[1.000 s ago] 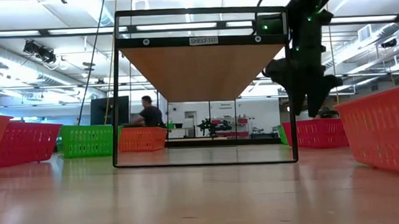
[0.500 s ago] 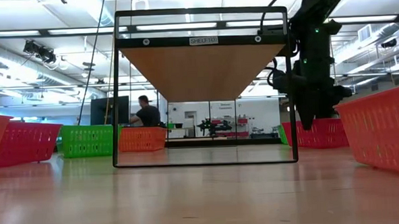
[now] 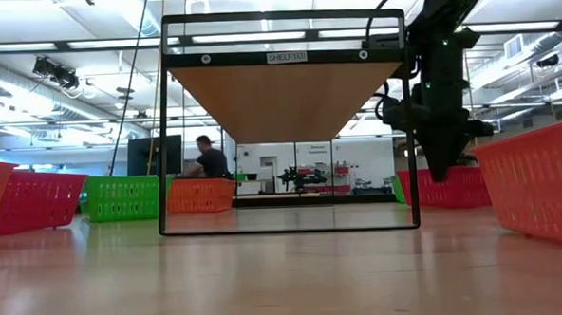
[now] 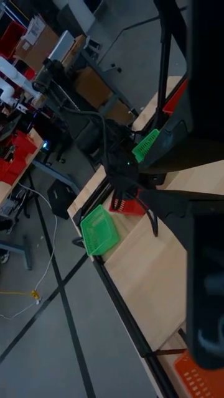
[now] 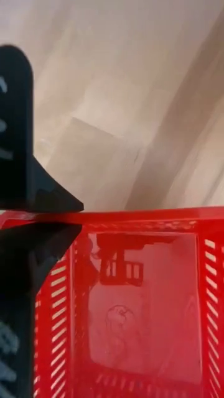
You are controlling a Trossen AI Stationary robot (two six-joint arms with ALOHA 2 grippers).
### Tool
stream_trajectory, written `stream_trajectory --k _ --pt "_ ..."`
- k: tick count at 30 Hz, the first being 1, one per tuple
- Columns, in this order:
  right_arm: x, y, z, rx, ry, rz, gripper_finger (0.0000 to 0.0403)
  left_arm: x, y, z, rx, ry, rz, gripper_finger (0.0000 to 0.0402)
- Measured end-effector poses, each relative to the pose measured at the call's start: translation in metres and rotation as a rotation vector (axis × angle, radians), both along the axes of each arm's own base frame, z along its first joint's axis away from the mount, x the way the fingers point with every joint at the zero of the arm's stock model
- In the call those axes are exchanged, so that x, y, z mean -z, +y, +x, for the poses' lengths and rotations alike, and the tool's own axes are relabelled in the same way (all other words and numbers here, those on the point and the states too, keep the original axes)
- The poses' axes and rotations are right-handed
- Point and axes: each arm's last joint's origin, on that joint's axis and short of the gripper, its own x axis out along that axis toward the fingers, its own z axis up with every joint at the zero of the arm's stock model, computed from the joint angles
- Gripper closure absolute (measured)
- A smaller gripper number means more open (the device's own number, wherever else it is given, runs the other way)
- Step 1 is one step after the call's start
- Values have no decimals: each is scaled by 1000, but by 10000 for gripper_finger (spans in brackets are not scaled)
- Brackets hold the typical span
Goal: Stack baskets on shelf by color
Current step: Put the top right red basket on the shelf
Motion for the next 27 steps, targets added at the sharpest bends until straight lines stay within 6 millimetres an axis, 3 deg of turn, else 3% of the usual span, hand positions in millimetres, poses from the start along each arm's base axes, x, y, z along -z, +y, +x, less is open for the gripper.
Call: stream_trajectory --k 6,14,22,27 --pt "-33 4 5 -38 -12 23 391 0 0 0 0 -1 -3 340" --pt "-127 6 10 -5 -154 -80 391 0 0 0 6 7 15 340" --pt "-224 5 19 25 -437 -192 393 0 0 0 18 21 51 340" --pt "-248 -1 46 19 -581 -233 393 0 1 0 6 20 58 340"
